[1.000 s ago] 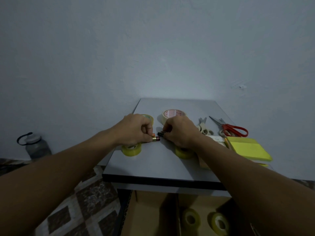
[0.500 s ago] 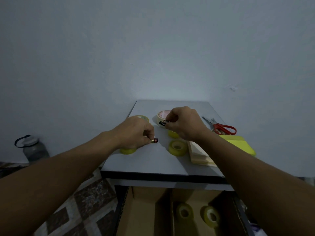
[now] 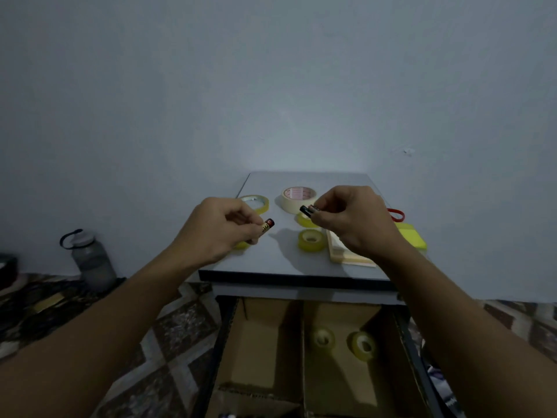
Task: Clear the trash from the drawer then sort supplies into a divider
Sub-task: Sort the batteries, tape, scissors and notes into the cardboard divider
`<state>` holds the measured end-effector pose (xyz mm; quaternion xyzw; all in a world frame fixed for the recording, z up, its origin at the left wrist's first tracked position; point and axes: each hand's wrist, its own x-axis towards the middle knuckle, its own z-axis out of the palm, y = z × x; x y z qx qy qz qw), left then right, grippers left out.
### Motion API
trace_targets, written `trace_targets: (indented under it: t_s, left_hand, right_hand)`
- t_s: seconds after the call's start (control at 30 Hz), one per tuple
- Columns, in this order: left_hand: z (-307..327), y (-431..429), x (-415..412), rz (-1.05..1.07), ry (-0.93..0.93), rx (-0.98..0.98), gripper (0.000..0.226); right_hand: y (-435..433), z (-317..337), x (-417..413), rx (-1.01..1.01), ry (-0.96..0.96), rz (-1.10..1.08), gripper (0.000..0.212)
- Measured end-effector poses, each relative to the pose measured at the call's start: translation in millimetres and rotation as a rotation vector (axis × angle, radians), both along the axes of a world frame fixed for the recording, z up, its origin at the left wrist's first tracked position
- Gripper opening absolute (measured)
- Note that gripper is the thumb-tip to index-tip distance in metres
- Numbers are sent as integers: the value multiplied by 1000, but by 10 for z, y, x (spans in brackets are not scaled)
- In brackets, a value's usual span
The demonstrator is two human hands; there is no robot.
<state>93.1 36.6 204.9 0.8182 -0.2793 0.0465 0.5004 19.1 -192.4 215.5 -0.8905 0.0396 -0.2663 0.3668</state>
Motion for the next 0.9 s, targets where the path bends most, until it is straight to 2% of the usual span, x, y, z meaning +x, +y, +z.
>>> trace_targets:
  t_s: [0.13,0.37,0.53,0.7,0.9]
  left_hand:
    - [-166,174,-449,36,118,-105,7]
    - [-704,384,-1078,130,326,-106,5]
    - [-1150,440,-1557,183,499,73,6]
    - [-1514,299,-1672,221,545,267,17]
    - [-1712,4,-1671,256,694,231,16]
  right_hand:
    - [125,-107,-392,100,-12,29,8]
    - [344,-426,-1021,245,36,50,6]
    - [429,-684,-1314,279,127,55,4]
    - [505,-840,-1453,301,179,55,4]
    - [600,-955,-1491,301,191,44,3]
